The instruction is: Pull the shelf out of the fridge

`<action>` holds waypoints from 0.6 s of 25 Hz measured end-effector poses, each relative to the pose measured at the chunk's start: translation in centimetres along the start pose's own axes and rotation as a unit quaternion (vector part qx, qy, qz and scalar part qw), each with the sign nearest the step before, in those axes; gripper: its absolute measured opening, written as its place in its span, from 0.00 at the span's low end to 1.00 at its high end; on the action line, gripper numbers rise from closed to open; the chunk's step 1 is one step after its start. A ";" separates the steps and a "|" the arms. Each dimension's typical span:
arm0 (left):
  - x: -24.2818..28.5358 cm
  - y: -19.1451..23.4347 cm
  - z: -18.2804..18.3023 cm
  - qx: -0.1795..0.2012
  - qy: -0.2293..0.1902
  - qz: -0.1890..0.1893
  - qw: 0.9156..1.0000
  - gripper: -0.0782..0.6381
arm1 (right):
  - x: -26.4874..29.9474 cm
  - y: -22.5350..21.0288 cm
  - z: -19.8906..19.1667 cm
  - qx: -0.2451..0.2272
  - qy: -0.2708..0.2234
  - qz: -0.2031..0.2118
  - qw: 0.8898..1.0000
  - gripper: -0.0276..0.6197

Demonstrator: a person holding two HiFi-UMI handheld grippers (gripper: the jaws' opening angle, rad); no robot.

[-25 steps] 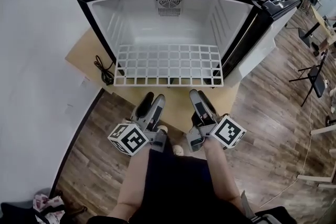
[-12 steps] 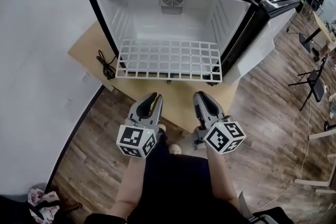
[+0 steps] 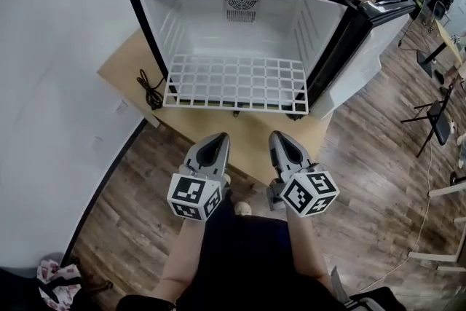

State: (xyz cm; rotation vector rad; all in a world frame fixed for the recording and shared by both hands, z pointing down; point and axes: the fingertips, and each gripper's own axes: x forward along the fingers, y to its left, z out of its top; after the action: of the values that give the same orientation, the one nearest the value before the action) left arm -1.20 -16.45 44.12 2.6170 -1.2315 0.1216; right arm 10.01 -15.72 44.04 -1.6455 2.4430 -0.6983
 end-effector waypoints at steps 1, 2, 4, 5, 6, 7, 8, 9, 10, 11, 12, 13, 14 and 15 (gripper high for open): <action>0.0 0.0 0.0 -0.002 -0.002 0.001 1.000 0.12 | -0.1 0.0 0.0 -0.001 0.000 0.001 1.000 0.03; 0.0 0.0 0.1 -0.002 -0.003 0.002 1.000 0.12 | -0.1 0.0 0.0 -0.003 -0.001 0.002 1.000 0.03; 0.0 0.0 0.2 0.001 -0.004 0.005 1.000 0.12 | -0.3 0.1 0.2 -0.005 -0.003 0.005 1.000 0.03; 0.0 -0.1 0.2 0.001 -0.005 0.006 1.000 0.12 | -0.4 0.1 0.2 -0.004 -0.004 0.006 1.000 0.03; 0.0 -0.2 0.3 0.002 -0.006 0.006 1.000 0.12 | -0.5 0.1 0.3 -0.004 -0.005 0.007 1.000 0.03; 0.0 -0.3 0.3 0.003 -0.006 0.006 1.000 0.12 | -0.6 0.1 0.4 -0.004 -0.005 0.009 1.000 0.03; 0.0 -0.4 0.3 0.005 -0.006 0.006 1.000 0.12 | -0.7 0.2 0.4 -0.006 -0.004 0.012 1.000 0.03; 0.0 -0.5 0.3 0.005 -0.006 0.007 1.000 0.12 | -0.7 0.3 0.4 -0.009 -0.002 0.016 1.000 0.03; 0.0 -0.5 0.3 0.005 -0.005 0.007 1.000 0.12 | -0.7 0.6 0.4 -0.015 0.001 0.021 1.000 0.03; 0.0 -0.6 0.2 0.004 -0.005 0.008 1.000 0.12 | -0.8 0.8 0.3 -0.021 0.004 0.026 0.999 0.03; 0.0 -0.7 0.2 0.004 -0.005 0.008 1.000 0.12 | -0.8 1.0 0.3 -0.024 0.006 0.030 0.999 0.03; 0.0 -0.8 0.1 0.004 -0.004 0.007 1.000 0.12 | -0.8 1.1 0.3 -0.025 0.006 0.035 0.999 0.03; -0.1 -1.0 0.0 0.004 -0.004 0.006 1.000 0.12 | -0.8 1.2 0.4 -0.022 0.006 0.040 0.999 0.03; -0.1 -1.3 0.0 0.003 -0.004 0.004 1.000 0.12 | -0.9 1.3 0.4 -0.017 0.006 0.044 0.999 0.03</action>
State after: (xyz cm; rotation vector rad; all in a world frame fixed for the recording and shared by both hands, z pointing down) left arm -0.28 -15.63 43.85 2.6205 -1.2475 0.1163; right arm 9.40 -14.60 42.99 -1.5384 2.5319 -0.6578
